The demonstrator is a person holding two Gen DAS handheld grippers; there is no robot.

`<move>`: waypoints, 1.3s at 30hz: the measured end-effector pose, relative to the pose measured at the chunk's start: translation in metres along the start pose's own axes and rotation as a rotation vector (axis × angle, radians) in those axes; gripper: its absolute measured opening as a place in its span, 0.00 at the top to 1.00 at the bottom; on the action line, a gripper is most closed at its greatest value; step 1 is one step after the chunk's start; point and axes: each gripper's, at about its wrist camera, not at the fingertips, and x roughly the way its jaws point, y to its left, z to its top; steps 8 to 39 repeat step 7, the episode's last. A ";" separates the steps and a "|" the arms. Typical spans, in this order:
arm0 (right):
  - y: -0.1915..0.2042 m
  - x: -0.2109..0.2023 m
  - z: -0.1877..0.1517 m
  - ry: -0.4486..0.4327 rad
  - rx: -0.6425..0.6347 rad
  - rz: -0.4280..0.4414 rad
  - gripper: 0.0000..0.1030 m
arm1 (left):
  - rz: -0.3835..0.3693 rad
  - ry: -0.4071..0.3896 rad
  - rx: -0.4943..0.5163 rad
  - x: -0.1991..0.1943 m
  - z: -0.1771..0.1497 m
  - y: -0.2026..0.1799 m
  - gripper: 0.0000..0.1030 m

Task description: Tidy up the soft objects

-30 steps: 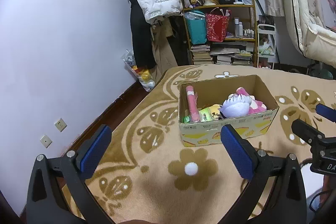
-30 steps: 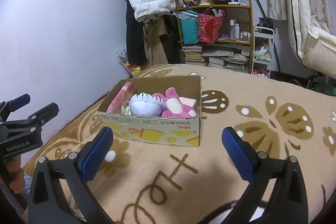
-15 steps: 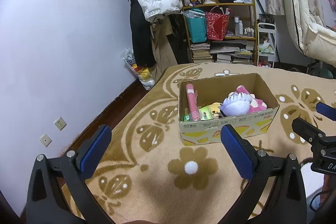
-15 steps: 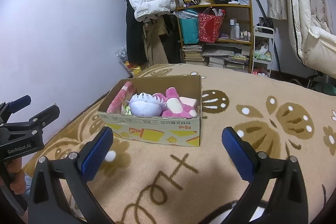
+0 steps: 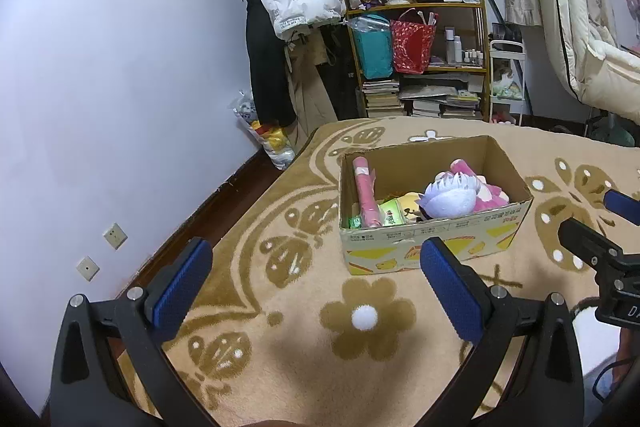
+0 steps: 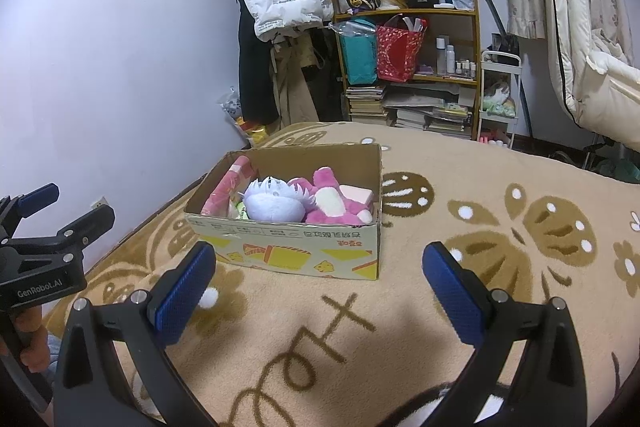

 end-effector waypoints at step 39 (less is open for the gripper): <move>-0.001 0.000 0.000 0.002 0.001 0.000 0.00 | 0.000 -0.001 -0.001 -0.001 0.000 0.001 0.00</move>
